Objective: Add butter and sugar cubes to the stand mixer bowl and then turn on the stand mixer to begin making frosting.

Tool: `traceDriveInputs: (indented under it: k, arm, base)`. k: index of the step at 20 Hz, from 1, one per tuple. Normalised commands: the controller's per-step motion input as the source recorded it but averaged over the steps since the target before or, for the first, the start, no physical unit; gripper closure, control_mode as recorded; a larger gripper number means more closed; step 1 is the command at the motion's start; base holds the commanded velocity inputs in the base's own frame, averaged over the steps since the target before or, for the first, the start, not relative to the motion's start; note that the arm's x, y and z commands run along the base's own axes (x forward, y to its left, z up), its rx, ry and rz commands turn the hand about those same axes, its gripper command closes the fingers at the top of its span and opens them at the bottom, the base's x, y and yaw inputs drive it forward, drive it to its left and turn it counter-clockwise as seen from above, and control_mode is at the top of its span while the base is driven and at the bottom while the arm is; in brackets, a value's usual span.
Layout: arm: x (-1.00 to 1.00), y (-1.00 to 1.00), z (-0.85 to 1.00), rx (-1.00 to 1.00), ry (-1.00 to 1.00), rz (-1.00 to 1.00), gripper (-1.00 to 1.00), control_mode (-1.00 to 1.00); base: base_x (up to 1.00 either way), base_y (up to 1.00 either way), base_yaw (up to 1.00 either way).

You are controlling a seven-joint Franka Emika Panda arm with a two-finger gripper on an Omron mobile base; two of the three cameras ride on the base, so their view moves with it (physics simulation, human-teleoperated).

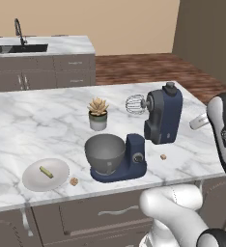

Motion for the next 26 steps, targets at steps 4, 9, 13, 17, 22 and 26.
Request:
traceDriveInputs:
  k: [4, 9, 13, 17, 22, 26]
  arm:
    - [0.00, -0.41, -0.41, 0.02, -0.24, 0.13, -1.00, -1.00]
    - [0.02, -0.05, -0.30, 0.02, -0.16, 0.02, -1.00, -1.00]
    - [0.06, 0.00, -0.29, 0.00, -0.08, 0.02, -1.00, -1.00]
    - [0.25, -0.01, -0.37, 0.00, -0.02, 0.00, -1.00, -1.00]
    - [0.30, 0.00, -0.64, 0.00, 0.00, 0.00, -1.00, -1.00]
    - [0.27, 0.00, -0.79, 0.00, 0.00, 0.00, -1.00, -1.00]
  base:
    - [0.00, 0.00, 0.00]
    - [0.00, 0.00, 0.00]
    - [0.00, 0.00, 0.00]
    - [0.00, 0.00, 0.00]
    - [0.00, 0.00, 0.00]
    - [0.00, 0.00, 0.00]
